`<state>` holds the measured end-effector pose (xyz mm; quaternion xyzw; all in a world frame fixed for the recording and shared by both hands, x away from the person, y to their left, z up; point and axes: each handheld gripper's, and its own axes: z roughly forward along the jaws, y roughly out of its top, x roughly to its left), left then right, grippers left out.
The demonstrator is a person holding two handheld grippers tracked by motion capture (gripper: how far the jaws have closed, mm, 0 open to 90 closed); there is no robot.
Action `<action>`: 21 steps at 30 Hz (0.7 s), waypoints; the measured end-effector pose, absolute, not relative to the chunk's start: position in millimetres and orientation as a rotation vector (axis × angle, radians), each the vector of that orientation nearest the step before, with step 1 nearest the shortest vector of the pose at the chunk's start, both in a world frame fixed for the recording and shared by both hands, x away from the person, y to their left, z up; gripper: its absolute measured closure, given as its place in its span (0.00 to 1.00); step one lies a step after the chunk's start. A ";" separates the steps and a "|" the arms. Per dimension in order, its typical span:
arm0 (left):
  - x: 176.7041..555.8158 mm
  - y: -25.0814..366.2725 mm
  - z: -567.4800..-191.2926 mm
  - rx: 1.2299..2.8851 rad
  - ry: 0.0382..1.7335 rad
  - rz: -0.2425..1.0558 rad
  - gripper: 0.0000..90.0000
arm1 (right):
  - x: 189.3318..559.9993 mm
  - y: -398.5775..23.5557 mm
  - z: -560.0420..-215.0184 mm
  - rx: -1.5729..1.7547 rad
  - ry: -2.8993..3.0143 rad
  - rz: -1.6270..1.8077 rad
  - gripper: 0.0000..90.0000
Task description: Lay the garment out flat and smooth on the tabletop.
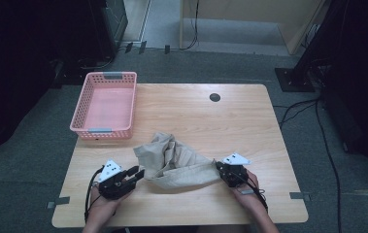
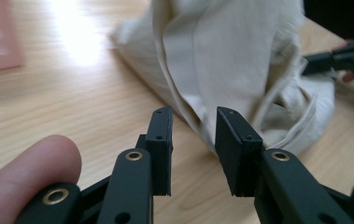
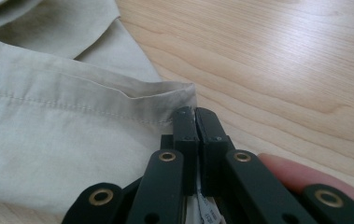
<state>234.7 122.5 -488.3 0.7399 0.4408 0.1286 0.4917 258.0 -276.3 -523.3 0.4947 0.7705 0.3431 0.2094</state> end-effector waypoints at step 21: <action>298.4 89.8 -452.0 1.758 1.125 0.353 0.33 | 265.2 -272.9 -501.8 1.397 2.040 1.180 0.57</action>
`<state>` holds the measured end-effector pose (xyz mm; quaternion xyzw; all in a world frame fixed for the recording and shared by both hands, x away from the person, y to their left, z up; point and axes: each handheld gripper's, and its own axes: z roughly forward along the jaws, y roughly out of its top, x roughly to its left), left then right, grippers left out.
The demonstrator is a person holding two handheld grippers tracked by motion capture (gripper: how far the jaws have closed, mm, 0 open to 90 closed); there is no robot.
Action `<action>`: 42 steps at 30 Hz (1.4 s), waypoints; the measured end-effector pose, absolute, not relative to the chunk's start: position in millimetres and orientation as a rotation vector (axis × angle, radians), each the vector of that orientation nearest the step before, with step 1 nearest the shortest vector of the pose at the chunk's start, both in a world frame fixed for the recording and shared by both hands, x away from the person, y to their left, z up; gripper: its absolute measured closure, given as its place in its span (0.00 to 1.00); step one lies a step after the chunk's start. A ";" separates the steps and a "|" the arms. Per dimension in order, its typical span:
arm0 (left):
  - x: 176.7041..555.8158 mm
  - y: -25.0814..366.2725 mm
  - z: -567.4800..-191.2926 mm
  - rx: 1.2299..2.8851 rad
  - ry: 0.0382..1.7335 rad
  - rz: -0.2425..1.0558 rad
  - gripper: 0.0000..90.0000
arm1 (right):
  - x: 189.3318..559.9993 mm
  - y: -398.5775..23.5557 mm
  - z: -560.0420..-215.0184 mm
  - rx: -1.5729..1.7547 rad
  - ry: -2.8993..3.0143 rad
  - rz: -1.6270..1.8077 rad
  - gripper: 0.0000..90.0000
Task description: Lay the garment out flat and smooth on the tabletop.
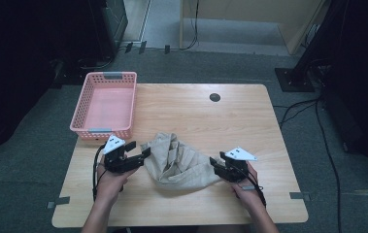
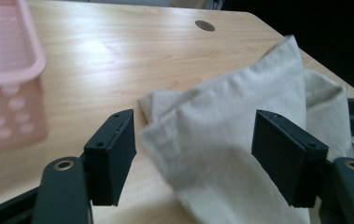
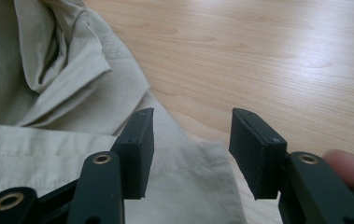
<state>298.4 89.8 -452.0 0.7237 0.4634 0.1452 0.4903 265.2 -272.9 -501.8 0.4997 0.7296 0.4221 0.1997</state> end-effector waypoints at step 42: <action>263.4 110.0 -482.1 1.693 1.090 0.299 0.33 | 266.3 -223.2 -521.2 1.284 2.158 1.062 0.58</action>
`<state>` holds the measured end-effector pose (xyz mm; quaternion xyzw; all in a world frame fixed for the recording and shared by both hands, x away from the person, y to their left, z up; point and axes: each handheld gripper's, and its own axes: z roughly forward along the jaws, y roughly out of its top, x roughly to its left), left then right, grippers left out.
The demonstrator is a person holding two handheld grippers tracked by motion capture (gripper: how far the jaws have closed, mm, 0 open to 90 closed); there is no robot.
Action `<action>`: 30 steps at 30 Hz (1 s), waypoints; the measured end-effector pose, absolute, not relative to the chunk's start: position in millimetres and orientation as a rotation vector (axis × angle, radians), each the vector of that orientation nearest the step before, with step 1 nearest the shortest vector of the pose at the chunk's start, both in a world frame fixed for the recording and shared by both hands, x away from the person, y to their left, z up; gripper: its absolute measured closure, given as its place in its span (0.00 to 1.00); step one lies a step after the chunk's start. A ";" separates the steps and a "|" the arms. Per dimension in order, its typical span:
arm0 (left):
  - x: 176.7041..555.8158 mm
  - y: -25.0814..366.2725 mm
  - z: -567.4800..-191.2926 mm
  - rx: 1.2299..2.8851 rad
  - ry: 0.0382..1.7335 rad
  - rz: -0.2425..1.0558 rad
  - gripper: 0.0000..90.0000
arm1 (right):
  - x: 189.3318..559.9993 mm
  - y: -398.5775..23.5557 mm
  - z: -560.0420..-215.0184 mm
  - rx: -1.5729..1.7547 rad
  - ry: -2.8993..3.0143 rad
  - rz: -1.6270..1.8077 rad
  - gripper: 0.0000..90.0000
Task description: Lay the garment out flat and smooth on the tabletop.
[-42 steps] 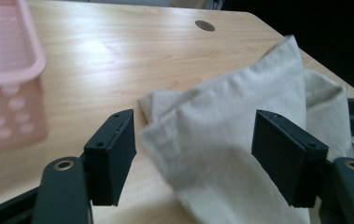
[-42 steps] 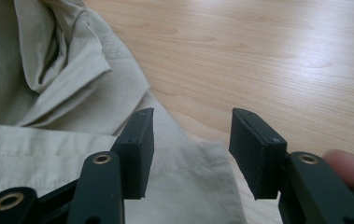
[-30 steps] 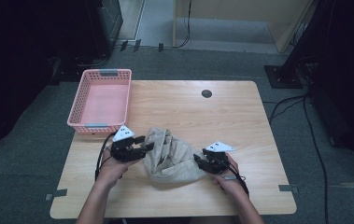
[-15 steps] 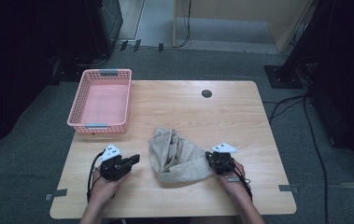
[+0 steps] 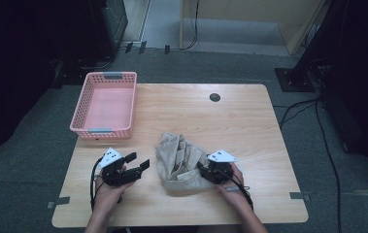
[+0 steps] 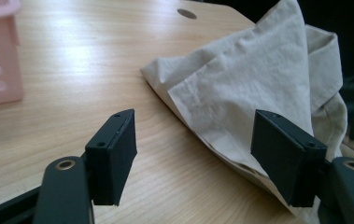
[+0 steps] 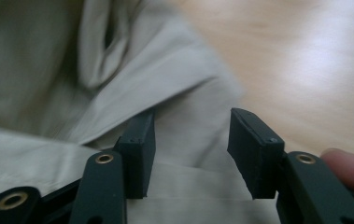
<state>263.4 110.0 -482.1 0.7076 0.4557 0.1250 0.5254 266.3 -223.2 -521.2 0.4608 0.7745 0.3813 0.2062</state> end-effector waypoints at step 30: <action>256.9 69.6 -499.9 1.920 1.031 0.178 0.99 | 255.4 -206.5 -529.4 1.353 2.118 1.012 0.67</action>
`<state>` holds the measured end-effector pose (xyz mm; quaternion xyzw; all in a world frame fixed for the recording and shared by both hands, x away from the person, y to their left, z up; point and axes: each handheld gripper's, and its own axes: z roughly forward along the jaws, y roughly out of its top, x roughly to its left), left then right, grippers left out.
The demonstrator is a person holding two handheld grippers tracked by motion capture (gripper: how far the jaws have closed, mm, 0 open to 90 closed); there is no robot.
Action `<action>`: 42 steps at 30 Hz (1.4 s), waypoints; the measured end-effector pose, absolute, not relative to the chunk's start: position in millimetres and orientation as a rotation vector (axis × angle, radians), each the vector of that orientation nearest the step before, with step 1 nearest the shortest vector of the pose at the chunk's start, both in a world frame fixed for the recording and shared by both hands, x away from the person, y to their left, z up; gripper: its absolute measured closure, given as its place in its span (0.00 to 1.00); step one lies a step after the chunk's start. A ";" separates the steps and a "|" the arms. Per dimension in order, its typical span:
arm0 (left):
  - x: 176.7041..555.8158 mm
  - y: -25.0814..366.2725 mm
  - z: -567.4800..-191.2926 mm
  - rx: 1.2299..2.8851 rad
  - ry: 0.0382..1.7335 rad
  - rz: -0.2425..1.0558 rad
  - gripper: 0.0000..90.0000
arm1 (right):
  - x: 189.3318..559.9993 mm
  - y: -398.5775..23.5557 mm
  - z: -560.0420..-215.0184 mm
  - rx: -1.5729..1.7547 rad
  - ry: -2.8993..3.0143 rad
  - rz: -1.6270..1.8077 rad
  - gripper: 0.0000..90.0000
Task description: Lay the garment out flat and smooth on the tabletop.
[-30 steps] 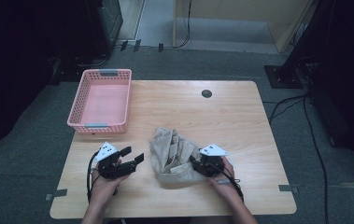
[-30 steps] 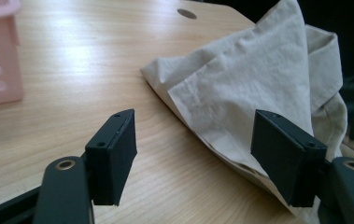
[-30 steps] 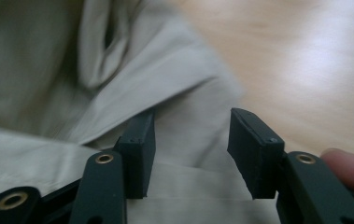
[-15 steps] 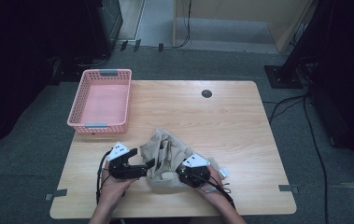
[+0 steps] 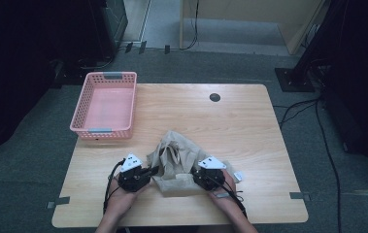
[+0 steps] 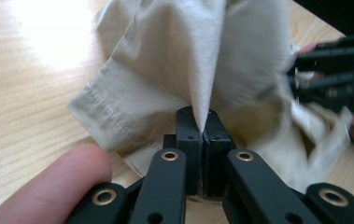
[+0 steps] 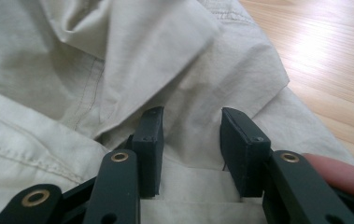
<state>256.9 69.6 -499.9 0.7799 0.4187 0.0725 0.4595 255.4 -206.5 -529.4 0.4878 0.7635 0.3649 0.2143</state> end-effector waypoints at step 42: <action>270.6 110.3 -513.7 1.864 1.257 0.342 0.83 | 275.5 -287.7 -523.7 1.486 2.063 0.899 1.00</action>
